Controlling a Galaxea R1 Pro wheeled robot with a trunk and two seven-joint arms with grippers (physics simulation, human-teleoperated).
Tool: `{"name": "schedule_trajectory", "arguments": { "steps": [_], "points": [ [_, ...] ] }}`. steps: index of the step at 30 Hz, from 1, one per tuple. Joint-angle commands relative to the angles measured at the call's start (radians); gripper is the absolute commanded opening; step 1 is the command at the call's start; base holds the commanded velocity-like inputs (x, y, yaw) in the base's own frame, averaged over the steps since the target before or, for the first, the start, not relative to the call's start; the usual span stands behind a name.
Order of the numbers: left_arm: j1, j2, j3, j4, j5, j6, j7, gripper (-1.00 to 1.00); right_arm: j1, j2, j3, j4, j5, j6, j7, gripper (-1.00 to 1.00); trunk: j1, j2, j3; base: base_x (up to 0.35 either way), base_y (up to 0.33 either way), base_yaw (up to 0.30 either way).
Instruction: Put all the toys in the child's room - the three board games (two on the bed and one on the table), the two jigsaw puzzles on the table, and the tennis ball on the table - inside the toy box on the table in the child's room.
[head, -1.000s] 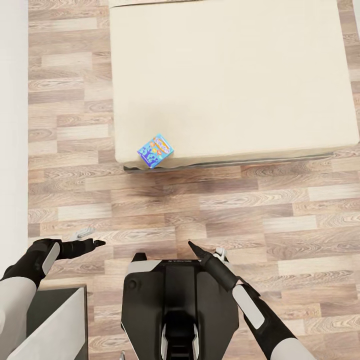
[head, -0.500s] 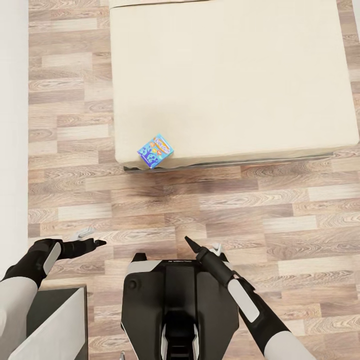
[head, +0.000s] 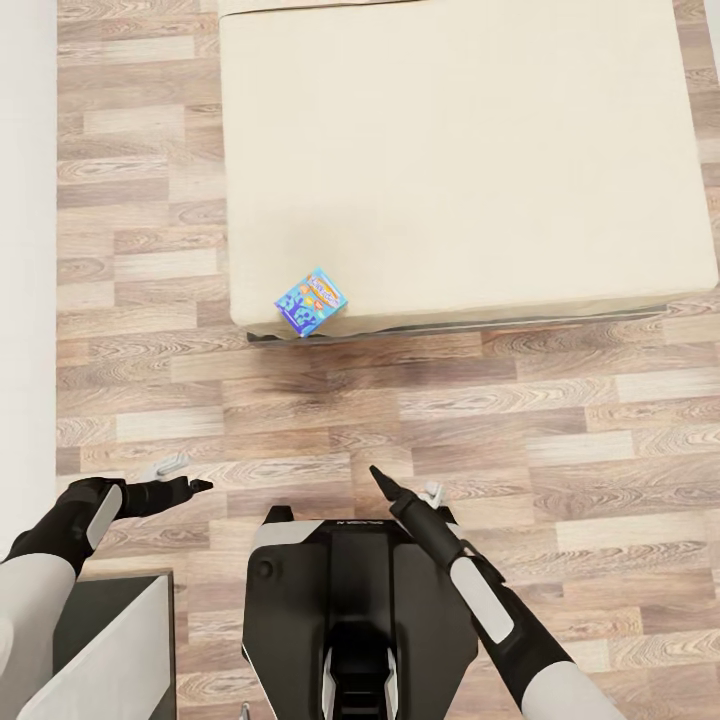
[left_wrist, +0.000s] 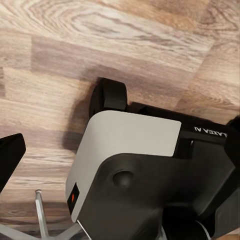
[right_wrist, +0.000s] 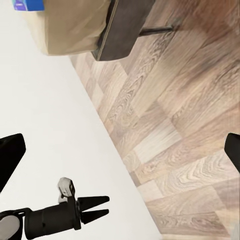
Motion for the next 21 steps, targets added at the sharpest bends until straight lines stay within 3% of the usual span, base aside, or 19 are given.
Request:
{"name": "schedule_trajectory", "arguments": {
  "steps": [1, 6, 15, 21],
  "points": [
    [0.0, 0.0, 0.003, -0.001, 0.005, 0.008, 0.0, 1.0, 0.0, 0.002, 0.001, 0.001, -0.011, 0.002, 0.006, 1.0, 0.001, -0.001, -0.001, 0.0, 0.0, 0.0],
    [0.0, -0.002, 0.003, -0.001, 0.007, 0.008, 0.0, 1.0, 0.0, 0.002, -0.006, -0.001, -0.014, -0.002, 0.026, 1.0, 0.001, -0.001, -0.001, 0.0, 0.0, 0.0],
    [0.0, -0.007, 0.003, -0.001, 0.006, 0.004, 0.001, 1.0, 0.0, 0.014, -0.053, -0.005, -0.011, -0.008, 0.041, 1.0, 0.001, -0.001, -0.001, 0.0, 0.0, 0.0],
    [0.0, -0.007, 0.003, -0.001, 0.006, 0.004, 0.0, 1.0, -0.003, 0.004, -0.062, -0.007, -0.009, -0.004, 0.079, 1.0, 0.001, -0.001, -0.001, 0.0, 0.0, 0.0]
  ]
}}
